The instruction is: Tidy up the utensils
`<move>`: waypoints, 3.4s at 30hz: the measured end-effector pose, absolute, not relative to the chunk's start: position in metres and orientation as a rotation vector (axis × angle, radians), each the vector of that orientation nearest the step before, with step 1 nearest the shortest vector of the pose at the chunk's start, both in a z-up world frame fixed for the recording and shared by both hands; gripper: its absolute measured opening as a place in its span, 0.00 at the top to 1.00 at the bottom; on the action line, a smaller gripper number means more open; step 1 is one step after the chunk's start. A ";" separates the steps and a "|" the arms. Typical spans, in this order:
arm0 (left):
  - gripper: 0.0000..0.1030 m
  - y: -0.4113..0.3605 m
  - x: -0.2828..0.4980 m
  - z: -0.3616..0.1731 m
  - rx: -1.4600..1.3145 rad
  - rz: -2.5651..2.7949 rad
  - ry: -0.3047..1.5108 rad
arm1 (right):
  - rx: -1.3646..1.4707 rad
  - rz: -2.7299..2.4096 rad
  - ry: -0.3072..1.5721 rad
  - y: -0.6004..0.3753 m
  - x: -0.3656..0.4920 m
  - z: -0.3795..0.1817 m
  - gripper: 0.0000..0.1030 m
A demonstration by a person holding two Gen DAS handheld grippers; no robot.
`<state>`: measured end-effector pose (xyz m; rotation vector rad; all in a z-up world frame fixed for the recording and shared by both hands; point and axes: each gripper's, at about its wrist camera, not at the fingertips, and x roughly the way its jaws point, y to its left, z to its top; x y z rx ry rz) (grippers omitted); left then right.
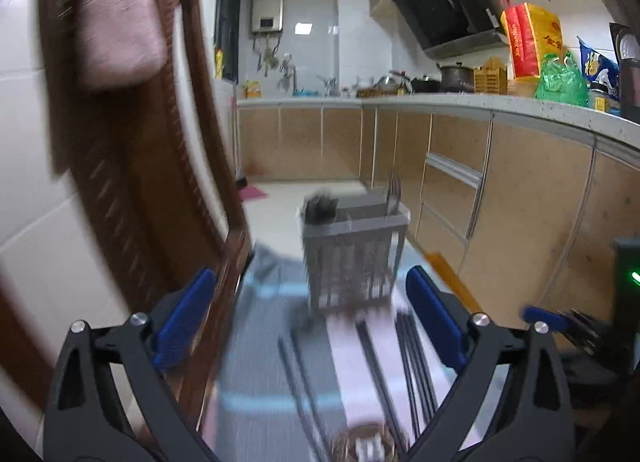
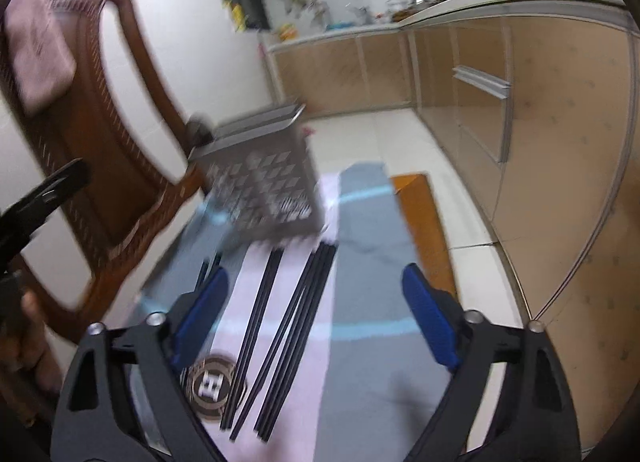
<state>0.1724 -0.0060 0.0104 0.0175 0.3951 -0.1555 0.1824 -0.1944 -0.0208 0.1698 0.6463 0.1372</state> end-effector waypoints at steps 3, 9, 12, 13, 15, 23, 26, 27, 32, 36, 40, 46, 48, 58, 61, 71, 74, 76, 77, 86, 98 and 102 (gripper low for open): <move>0.07 0.007 0.158 -0.002 -0.026 -0.178 0.438 | 0.112 0.197 0.696 -0.171 0.182 -0.030 0.49; 0.07 0.040 0.129 0.035 -0.084 -0.103 0.187 | 0.019 0.272 0.799 -0.105 0.189 -0.052 0.51; 0.07 0.062 0.124 0.056 -0.168 -0.120 0.081 | -0.070 0.279 0.849 -0.060 0.211 -0.072 0.47; 0.06 0.064 0.124 0.059 -0.178 -0.124 0.068 | -0.096 0.274 0.864 -0.050 0.217 -0.077 0.42; 0.06 0.068 0.124 0.061 -0.182 -0.132 0.064 | -0.156 0.254 0.904 -0.025 0.236 -0.095 0.41; 0.06 0.075 0.132 0.057 -0.149 -0.158 0.128 | -0.171 0.185 0.981 0.004 0.257 -0.112 0.74; 0.06 0.074 0.130 0.057 -0.151 -0.174 0.129 | -0.110 0.103 0.975 -0.008 0.236 -0.110 0.88; 0.06 0.074 0.129 0.057 -0.153 -0.180 0.129 | -0.081 0.089 0.971 -0.014 0.227 -0.110 0.88; 0.05 0.073 0.134 0.052 -0.172 -0.199 0.163 | 0.046 0.043 0.948 -0.038 0.176 -0.105 0.88; 0.05 0.070 0.135 0.051 -0.162 -0.195 0.167 | 0.074 0.082 0.916 -0.044 0.167 -0.104 0.76; 0.05 0.070 0.136 0.052 -0.163 -0.194 0.169 | 0.145 0.106 0.842 -0.059 0.153 -0.089 0.48; 0.05 0.065 0.138 0.049 -0.141 -0.196 0.188 | 0.075 0.132 0.828 -0.070 0.180 -0.079 0.48; 0.05 0.063 0.141 0.048 -0.128 -0.202 0.202 | 0.015 0.154 0.852 -0.064 0.188 -0.083 0.53; 0.04 0.049 0.146 0.043 -0.077 -0.227 0.256 | -0.081 0.177 0.931 -0.053 0.201 -0.105 0.80; 0.04 0.047 0.145 0.041 -0.063 -0.227 0.260 | -0.040 0.187 0.910 -0.056 0.200 -0.100 0.80; 0.04 0.046 0.154 0.038 -0.066 -0.241 0.326 | -0.135 0.211 0.968 -0.036 0.203 -0.115 0.80; 0.04 0.046 0.157 0.036 -0.067 -0.245 0.346 | -0.121 0.191 0.968 -0.042 0.204 -0.117 0.92; 0.04 0.044 0.160 0.033 -0.062 -0.246 0.362 | -0.101 0.181 0.971 -0.049 0.202 -0.118 0.94; 0.04 0.043 0.160 0.032 -0.060 -0.250 0.371 | -0.084 0.177 0.972 -0.054 0.199 -0.118 0.94; 0.04 0.039 0.203 -0.004 -0.208 -0.272 0.654 | -0.033 0.262 0.990 -0.062 0.210 -0.116 0.86; 0.05 0.049 0.229 -0.017 -0.359 -0.258 0.732 | -0.122 0.280 1.034 -0.040 0.297 -0.116 0.86; 0.05 0.050 0.235 -0.021 -0.357 -0.236 0.746 | -0.079 0.286 0.999 -0.048 0.304 -0.115 0.92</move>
